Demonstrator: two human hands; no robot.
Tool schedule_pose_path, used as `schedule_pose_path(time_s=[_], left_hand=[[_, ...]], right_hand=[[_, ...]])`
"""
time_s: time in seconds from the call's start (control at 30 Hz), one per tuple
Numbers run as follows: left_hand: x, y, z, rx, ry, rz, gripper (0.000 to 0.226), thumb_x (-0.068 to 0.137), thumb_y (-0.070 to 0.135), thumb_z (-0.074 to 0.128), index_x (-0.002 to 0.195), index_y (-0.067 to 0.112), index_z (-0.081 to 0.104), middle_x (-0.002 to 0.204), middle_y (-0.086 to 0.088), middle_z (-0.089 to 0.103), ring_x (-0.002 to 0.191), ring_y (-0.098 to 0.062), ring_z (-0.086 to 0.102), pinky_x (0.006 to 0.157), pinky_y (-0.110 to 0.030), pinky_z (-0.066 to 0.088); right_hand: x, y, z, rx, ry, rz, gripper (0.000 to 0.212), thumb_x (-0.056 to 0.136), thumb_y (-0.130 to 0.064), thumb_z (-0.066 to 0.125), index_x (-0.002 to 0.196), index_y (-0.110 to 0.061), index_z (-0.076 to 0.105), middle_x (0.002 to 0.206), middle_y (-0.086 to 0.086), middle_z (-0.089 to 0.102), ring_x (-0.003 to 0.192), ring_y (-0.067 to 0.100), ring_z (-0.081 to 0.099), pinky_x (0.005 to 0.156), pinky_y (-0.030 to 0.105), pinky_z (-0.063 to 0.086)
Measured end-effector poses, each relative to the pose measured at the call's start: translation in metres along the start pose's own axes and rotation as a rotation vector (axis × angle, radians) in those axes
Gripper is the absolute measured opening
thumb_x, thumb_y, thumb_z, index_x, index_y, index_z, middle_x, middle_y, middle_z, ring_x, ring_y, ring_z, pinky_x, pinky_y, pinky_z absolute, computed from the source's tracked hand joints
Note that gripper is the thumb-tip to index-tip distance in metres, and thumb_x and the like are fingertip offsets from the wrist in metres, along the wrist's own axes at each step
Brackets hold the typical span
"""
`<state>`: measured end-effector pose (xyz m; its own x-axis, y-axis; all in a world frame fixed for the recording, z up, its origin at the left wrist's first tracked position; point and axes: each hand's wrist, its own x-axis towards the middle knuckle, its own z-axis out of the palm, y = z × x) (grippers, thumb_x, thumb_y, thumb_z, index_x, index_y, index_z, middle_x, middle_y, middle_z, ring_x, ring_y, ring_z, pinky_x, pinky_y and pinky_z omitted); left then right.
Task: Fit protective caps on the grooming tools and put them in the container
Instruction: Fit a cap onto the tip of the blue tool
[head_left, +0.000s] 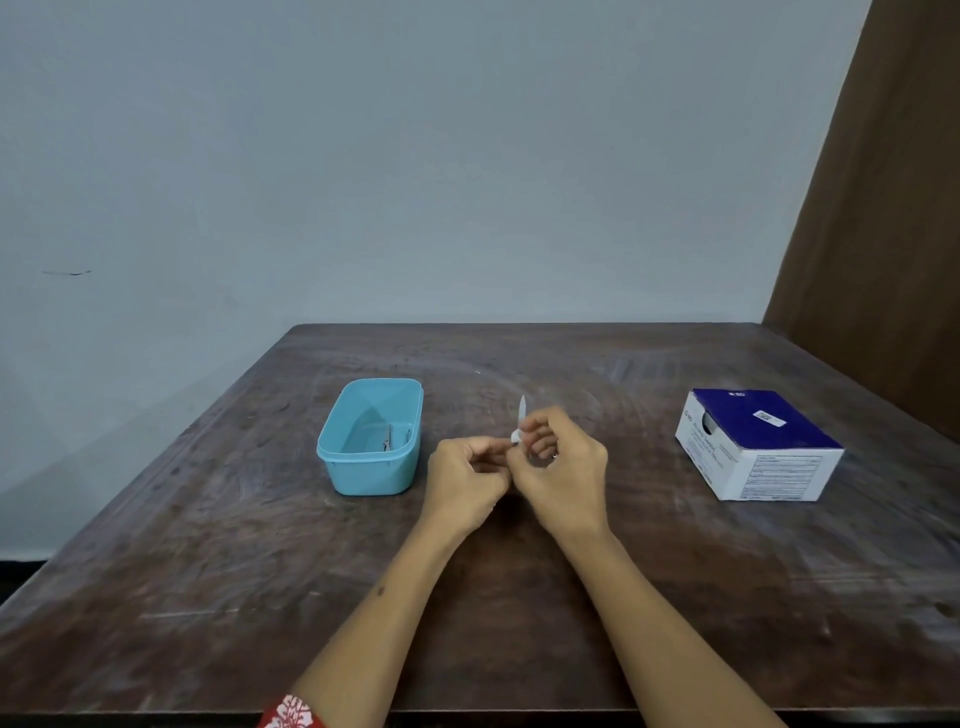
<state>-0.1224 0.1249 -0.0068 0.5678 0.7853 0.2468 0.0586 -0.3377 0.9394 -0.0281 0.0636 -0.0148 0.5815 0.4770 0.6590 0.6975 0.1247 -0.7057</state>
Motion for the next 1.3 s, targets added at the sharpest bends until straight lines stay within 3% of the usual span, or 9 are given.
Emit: schedule_pose_path(time_s=[0.23, 0.4, 0.53, 0.63, 0.83, 0.93, 1.07, 1.3], left_hand=[[-0.002, 0.005, 0.002, 0.047, -0.062, 0.001, 0.034, 0.073, -0.012, 0.062, 0.100, 0.007, 0.071, 0.080, -0.004, 0.072, 0.076, -0.016, 0.069, 0.071, -0.024, 0.058], [-0.002, 0.005, -0.002, 0.066, -0.017, 0.042, 0.033, 0.076, -0.009, 0.063, 0.101, 0.010, 0.071, 0.082, 0.003, 0.071, 0.076, -0.003, 0.068, 0.065, -0.013, 0.053], [-0.001, 0.006, -0.002, 0.072, -0.030, 0.034, 0.032, 0.073, -0.009, 0.065, 0.100, 0.008, 0.072, 0.085, -0.006, 0.073, 0.079, -0.015, 0.070, 0.072, -0.024, 0.057], [-0.002, 0.007, 0.000, 0.069, -0.062, 0.005, 0.034, 0.072, -0.010, 0.065, 0.100, 0.006, 0.071, 0.087, -0.010, 0.073, 0.080, -0.019, 0.070, 0.073, -0.024, 0.058], [-0.003, 0.008, -0.002, 0.071, -0.048, 0.043, 0.031, 0.073, -0.010, 0.065, 0.097, 0.008, 0.072, 0.084, -0.008, 0.073, 0.077, -0.014, 0.070, 0.068, -0.020, 0.056], [-0.001, 0.006, -0.002, 0.077, -0.065, 0.006, 0.031, 0.069, -0.010, 0.068, 0.095, 0.005, 0.072, 0.081, -0.008, 0.072, 0.075, -0.016, 0.069, 0.071, -0.024, 0.058], [-0.001, 0.004, -0.001, 0.109, -0.095, -0.038, 0.033, 0.067, -0.008, 0.071, 0.097, 0.006, 0.072, 0.074, 0.004, 0.068, 0.070, -0.007, 0.067, 0.070, -0.019, 0.056], [-0.002, 0.005, 0.000, 0.035, -0.115, -0.061, 0.037, 0.067, -0.009, 0.071, 0.077, 0.026, 0.073, 0.071, 0.007, 0.071, 0.068, -0.009, 0.069, 0.065, -0.019, 0.056]], right_hand=[[0.006, 0.002, -0.002, 0.021, 0.152, 0.023, 0.021, 0.074, 0.006, 0.065, 0.087, -0.010, 0.068, 0.082, 0.001, 0.065, 0.071, 0.010, 0.060, 0.065, 0.012, 0.046], [0.003, 0.001, -0.002, -0.028, 0.039, -0.012, 0.020, 0.067, 0.003, 0.072, 0.080, -0.012, 0.070, 0.074, -0.005, 0.060, 0.063, 0.004, 0.056, 0.062, 0.009, 0.046], [0.004, 0.002, -0.002, -0.017, 0.086, -0.007, 0.019, 0.070, 0.005, 0.069, 0.083, -0.010, 0.071, 0.077, -0.001, 0.062, 0.064, 0.002, 0.056, 0.064, 0.007, 0.045], [0.006, 0.004, -0.002, 0.004, 0.161, 0.015, 0.021, 0.074, 0.008, 0.066, 0.086, -0.008, 0.071, 0.083, 0.002, 0.065, 0.068, 0.002, 0.057, 0.065, 0.005, 0.044], [0.002, 0.002, 0.000, -0.033, 0.058, 0.007, 0.020, 0.064, 0.000, 0.073, 0.071, -0.018, 0.066, 0.070, -0.009, 0.056, 0.058, 0.003, 0.053, 0.058, 0.009, 0.044], [0.003, 0.002, -0.001, -0.037, 0.091, 0.023, 0.018, 0.068, 0.001, 0.071, 0.075, -0.015, 0.068, 0.073, -0.006, 0.058, 0.061, 0.005, 0.055, 0.060, 0.014, 0.047], [0.006, 0.003, -0.003, -0.024, 0.156, 0.055, 0.016, 0.074, 0.004, 0.068, 0.081, -0.011, 0.070, 0.079, -0.003, 0.061, 0.066, 0.005, 0.056, 0.063, 0.012, 0.046], [0.013, 0.007, -0.009, 0.061, 0.323, 0.217, 0.014, 0.079, 0.002, 0.066, 0.084, -0.010, 0.069, 0.083, 0.003, 0.063, 0.067, 0.010, 0.059, 0.067, 0.013, 0.048]])
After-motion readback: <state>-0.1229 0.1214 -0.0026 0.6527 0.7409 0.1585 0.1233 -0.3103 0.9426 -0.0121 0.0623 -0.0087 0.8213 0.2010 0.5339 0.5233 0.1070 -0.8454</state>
